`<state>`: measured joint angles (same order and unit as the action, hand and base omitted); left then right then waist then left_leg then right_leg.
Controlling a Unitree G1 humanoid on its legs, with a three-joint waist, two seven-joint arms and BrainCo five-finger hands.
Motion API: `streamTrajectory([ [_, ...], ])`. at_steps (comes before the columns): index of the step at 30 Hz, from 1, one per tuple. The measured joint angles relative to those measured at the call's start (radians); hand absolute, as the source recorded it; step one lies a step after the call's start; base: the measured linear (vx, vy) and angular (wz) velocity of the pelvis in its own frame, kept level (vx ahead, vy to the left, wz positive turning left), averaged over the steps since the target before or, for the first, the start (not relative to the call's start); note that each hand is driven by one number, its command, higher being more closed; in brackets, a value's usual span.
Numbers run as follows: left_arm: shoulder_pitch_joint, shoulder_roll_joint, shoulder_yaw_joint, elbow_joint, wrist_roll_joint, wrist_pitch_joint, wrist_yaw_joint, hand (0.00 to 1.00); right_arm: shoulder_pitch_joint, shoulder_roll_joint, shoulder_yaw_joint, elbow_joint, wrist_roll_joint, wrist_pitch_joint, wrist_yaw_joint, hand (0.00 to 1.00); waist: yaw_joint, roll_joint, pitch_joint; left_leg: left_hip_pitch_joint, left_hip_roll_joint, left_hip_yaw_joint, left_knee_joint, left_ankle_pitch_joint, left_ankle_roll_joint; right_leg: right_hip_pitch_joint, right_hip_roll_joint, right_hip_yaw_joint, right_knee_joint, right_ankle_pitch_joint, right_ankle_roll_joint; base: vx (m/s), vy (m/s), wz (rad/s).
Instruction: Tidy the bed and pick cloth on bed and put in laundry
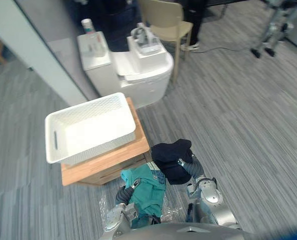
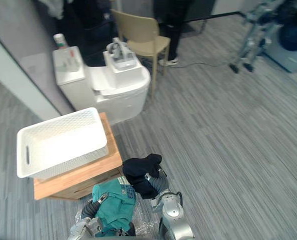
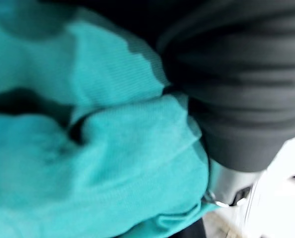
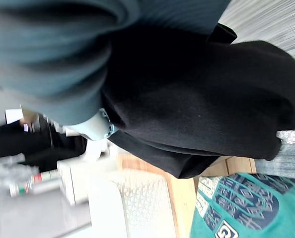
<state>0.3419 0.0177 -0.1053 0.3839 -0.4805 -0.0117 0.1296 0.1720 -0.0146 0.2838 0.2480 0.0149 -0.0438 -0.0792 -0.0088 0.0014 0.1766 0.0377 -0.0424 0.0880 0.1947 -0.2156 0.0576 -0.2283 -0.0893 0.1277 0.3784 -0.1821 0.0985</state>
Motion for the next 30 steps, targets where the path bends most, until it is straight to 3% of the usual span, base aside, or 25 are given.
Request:
streamTrajectory([
  [2, -0.01, -0.029, 0.03, 0.042, 0.001, 0.006, 0.001, 1.0, 0.01, -0.043, -0.007, 0.019, 0.001, -0.002, -0.005, 1.0, 0.02, 0.04, -0.013, 0.018, 0.033, -0.049, -0.002, -0.004, -0.05, 0.033, 0.001, -0.054, -0.014, 0.021, -0.016, 0.31, -0.273, 0.91],
  [4, 0.025, -0.064, 0.062, 0.029, 0.002, -0.001, 0.001, 1.0, 0.012, -0.041, 0.003, 0.001, 0.002, -0.004, -0.007, 1.0, 0.026, 0.063, -0.025, 0.042, 0.07, -0.043, -0.052, 0.035, -0.106, 0.092, 0.016, -0.117, -0.077, 0.031, -0.032, 0.2, -0.179, 0.58],
  [5, 0.03, -0.07, 0.071, 0.029, 0.001, -0.001, 0.001, 1.0, 0.01, -0.037, 0.008, 0.001, 0.002, -0.004, -0.006, 1.0, 0.025, 0.063, -0.025, 0.054, 0.077, -0.042, -0.067, 0.046, -0.111, 0.106, 0.021, -0.128, -0.089, 0.032, -0.034, 0.14, -0.144, 0.47],
  [8, 0.051, -0.083, 0.088, 0.005, -0.002, -0.002, 0.001, 1.0, 0.03, -0.034, 0.031, -0.056, 0.002, -0.004, -0.004, 1.0, 0.057, 0.061, -0.024, 0.065, 0.095, -0.009, -0.05, 0.056, -0.109, 0.164, 0.03, -0.151, -0.145, 0.041, -0.047, 0.07, -0.078, 0.25],
  [9, 0.062, -0.095, 0.123, -0.021, -0.003, -0.003, 0.001, 1.0, 0.035, -0.031, 0.063, -0.09, 0.003, -0.004, -0.001, 1.0, 0.059, 0.035, -0.007, 0.026, 0.096, 0.057, 0.049, 0.053, -0.106, 0.215, 0.014, -0.171, -0.21, 0.048, -0.054, 0.01, -0.026, 0.23],
  [13, 0.076, -0.099, 0.147, -0.029, -0.003, -0.004, 0.001, 1.0, 0.053, -0.034, 0.082, -0.152, 0.004, -0.006, 0.005, 1.0, 0.065, 0.009, 0.0, -0.06, 0.133, 0.261, 0.243, 0.055, -0.109, 0.266, -0.015, -0.198, -0.299, 0.058, -0.072, -0.04, 0.005, 0.19],
  [14, 0.08, -0.092, 0.143, -0.029, -0.003, -0.004, -0.001, 1.0, 0.052, -0.037, 0.078, -0.152, 0.004, -0.006, 0.006, 1.0, 0.062, -0.007, -0.003, -0.076, 0.137, 0.306, 0.274, 0.047, -0.107, 0.272, -0.034, -0.197, -0.314, 0.069, -0.077, 0.01, 0.089, 0.09],
  [15, 0.082, -0.092, 0.142, -0.03, -0.002, -0.005, -0.003, 1.0, 0.051, -0.037, 0.075, -0.151, 0.004, -0.006, 0.006, 1.0, 0.06, -0.004, -0.006, -0.086, 0.157, 0.346, 0.295, 0.022, -0.085, 0.268, -0.039, -0.198, -0.318, 0.072, -0.077, 0.02, 0.126, 0.01],
  [16, 0.084, -0.092, 0.142, -0.03, -0.002, -0.005, -0.011, 1.0, 0.041, -0.039, 0.073, -0.145, 0.003, -0.006, 0.007, 1.0, 0.054, 0.009, -0.012, -0.089, 0.211, 0.401, 0.288, -0.02, -0.077, 0.263, -0.043, -0.196, -0.317, 0.073, -0.075, 0.06, 0.182, -0.08],
  [19, 0.081, -0.09, 0.131, -0.028, -0.001, -0.005, -0.022, 1.0, -0.022, -0.047, 0.072, -0.099, 0.003, -0.005, 0.009, 1.0, 0.035, 0.013, -0.016, -0.092, 0.291, 0.448, 0.163, -0.017, -0.102, 0.248, -0.106, -0.193, -0.314, 0.105, -0.019, 0.09, 0.298, -0.02],
  [21, 0.08, -0.089, 0.12, -0.029, -0.001, -0.006, -0.025, 1.0, -0.05, -0.047, 0.07, -0.092, 0.003, -0.005, 0.009, 1.0, 0.019, 0.008, -0.011, -0.098, 0.33, 0.45, 0.089, 0.023, -0.119, 0.248, -0.167, -0.197, -0.322, 0.127, 0.018, 0.08, 0.463, 0.12],
  [22, 0.08, -0.089, 0.114, -0.035, -0.001, -0.006, -0.028, 1.0, -0.06, -0.047, 0.063, -0.096, 0.004, -0.005, 0.011, 1.0, 0.015, 0.011, -0.012, -0.092, 0.367, 0.452, 0.026, 0.081, -0.118, 0.252, -0.202, -0.206, -0.327, 0.144, 0.048, 0.07, 0.542, 0.23],
  [23, 0.079, -0.097, 0.111, -0.055, -0.001, -0.006, -0.035, 1.0, -0.058, -0.043, 0.049, -0.107, 0.004, -0.006, 0.011, 1.0, 0.01, 0.02, -0.014, -0.087, 0.376, 0.486, 0.027, 0.185, -0.21, 0.272, -0.244, -0.234, -0.332, 0.163, 0.091, 0.06, 0.552, 0.33],
  [24, 0.067, -0.09, 0.113, -0.062, -0.001, -0.006, -0.036, 1.0, -0.059, -0.039, 0.042, -0.101, 0.004, -0.003, 0.012, 1.0, 0.01, -0.009, -0.004, -0.09, 0.337, 0.486, 0.062, 0.166, -0.178, 0.28, -0.283, -0.247, -0.33, 0.18, 0.115, 0.02, 0.369, 0.35],
  [25, 0.066, -0.092, 0.127, -0.09, -0.001, -0.015, -0.036, 1.0, -0.05, -0.035, 0.041, -0.115, 0.005, -0.003, 0.015, 1.0, 0.009, -0.023, 0.002, -0.114, 0.334, 0.495, 0.134, 0.119, -0.15, 0.282, -0.302, -0.287, -0.318, 0.189, 0.136, 0.01, 0.284, 0.38],
  [27, 0.072, -0.091, 0.136, -0.162, -0.001, -0.041, -0.037, 1.0, -0.023, -0.013, 0.051, -0.176, 0.005, -0.004, 0.028, 1.0, 0.019, -0.036, 0.005, -0.197, 0.377, 0.496, 0.348, 0.012, -0.118, 0.296, -0.308, -0.367, -0.302, 0.192, 0.147, 0.03, 0.297, 0.12],
  [29, 0.082, -0.092, 0.135, -0.206, 0.001, -0.045, -0.044, 1.0, -0.011, 0.019, 0.054, -0.225, 0.01, -0.008, 0.03, 1.0, 0.025, -0.025, 0.003, -0.226, 0.412, 0.487, 0.466, -0.113, -0.114, 0.33, -0.303, -0.369, -0.329, 0.198, 0.151, 0.01, 0.3, -0.06],
  [30, 0.081, -0.088, 0.135, -0.215, 0.006, -0.045, -0.052, 1.0, -0.008, 0.049, 0.061, -0.231, 0.012, -0.009, 0.031, 1.0, 0.021, -0.036, -0.003, -0.248, 0.421, 0.481, 0.521, -0.166, -0.116, 0.345, -0.303, -0.378, -0.349, 0.2, 0.151, 0.0, 0.275, 0.04],
])
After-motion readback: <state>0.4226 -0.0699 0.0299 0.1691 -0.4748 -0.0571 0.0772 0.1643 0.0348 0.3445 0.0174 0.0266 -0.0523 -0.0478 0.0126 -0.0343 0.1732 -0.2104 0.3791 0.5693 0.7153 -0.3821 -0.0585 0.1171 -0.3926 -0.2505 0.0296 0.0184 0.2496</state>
